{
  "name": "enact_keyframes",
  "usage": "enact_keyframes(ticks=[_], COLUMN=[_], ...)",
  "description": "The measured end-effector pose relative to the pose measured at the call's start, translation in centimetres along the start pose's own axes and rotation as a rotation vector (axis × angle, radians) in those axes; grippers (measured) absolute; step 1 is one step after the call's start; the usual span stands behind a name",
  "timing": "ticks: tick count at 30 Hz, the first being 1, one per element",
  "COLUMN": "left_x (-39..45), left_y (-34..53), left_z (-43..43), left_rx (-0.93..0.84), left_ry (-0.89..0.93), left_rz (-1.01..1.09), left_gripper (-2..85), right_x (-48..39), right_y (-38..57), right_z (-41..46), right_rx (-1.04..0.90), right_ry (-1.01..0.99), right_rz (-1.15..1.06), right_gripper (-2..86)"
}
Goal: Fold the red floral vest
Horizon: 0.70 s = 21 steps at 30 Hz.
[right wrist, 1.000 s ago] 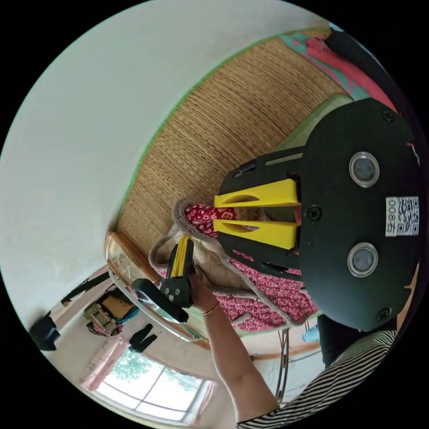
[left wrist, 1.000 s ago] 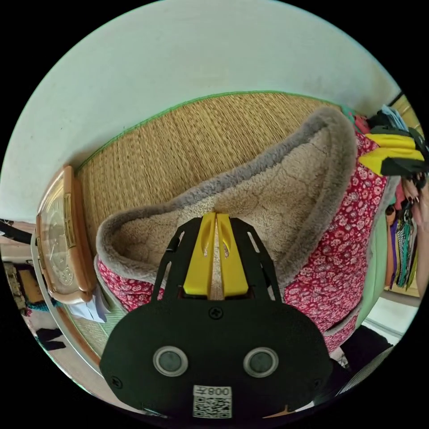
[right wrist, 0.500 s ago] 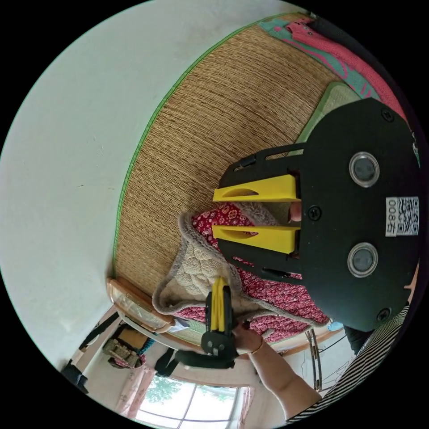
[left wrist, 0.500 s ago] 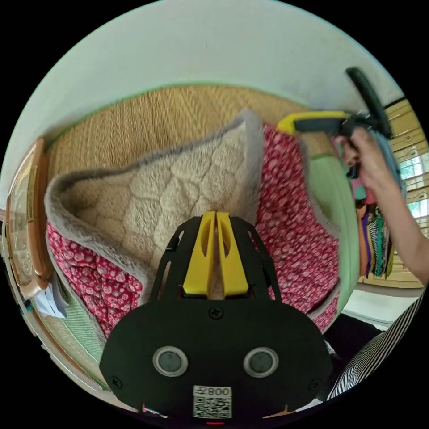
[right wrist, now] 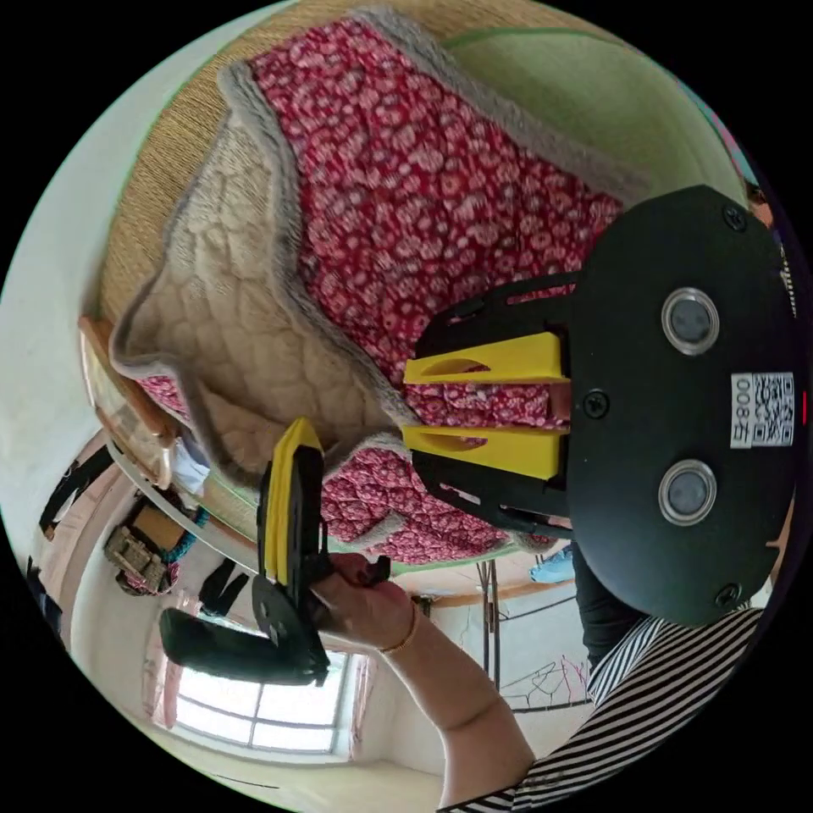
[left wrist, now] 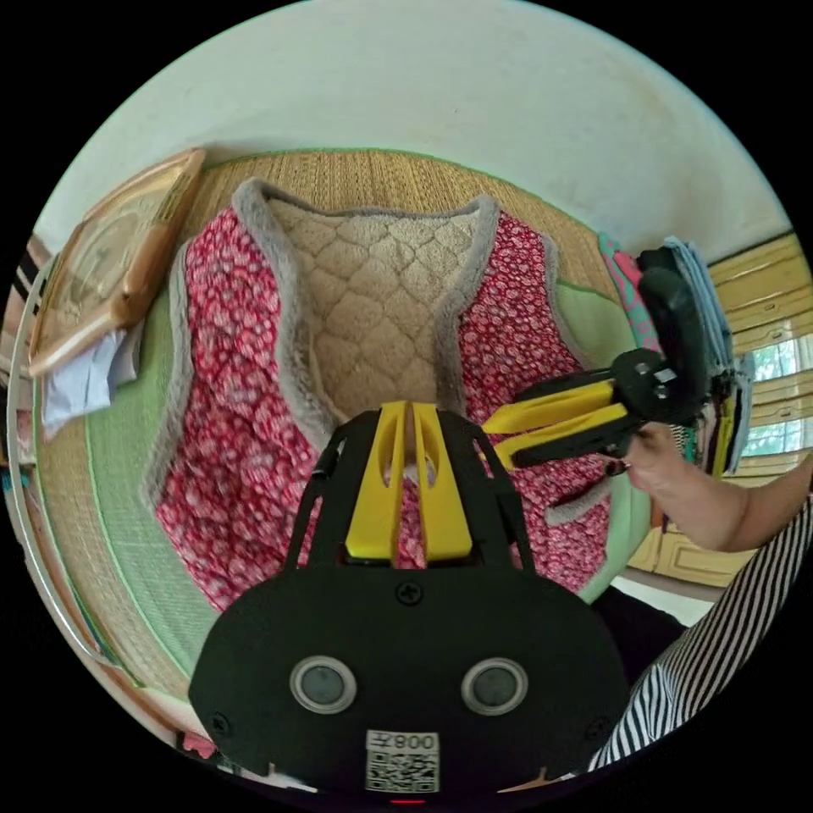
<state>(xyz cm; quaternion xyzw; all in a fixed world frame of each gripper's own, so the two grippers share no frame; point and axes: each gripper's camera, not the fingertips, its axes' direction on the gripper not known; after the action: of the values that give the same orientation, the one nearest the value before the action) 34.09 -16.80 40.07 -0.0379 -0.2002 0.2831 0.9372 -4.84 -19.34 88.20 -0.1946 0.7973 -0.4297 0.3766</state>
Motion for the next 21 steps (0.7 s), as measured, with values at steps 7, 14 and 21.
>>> enact_keyframes(ticks=[7,14,21], left_x=[-1.3,-3.0,-3.9], left_y=[12.6,21.3,26.1], left_z=[1.4,3.4,1.5], left_rx=[-0.137,-0.211,-0.15], left_ry=[0.177,0.294,0.3], left_rz=[-0.195,-0.333,-0.261], left_gripper=[2.9,3.5,2.6], right_x=[0.8,1.1,0.2], right_y=[0.3,-0.2,-1.7], right_z=[4.2,4.6,8.6], right_rx=[-0.044,0.067,0.006], right_ry=[0.021,0.069,0.156], right_rz=[0.027,0.108,0.117], right_gripper=[5.7,7.0,2.0])
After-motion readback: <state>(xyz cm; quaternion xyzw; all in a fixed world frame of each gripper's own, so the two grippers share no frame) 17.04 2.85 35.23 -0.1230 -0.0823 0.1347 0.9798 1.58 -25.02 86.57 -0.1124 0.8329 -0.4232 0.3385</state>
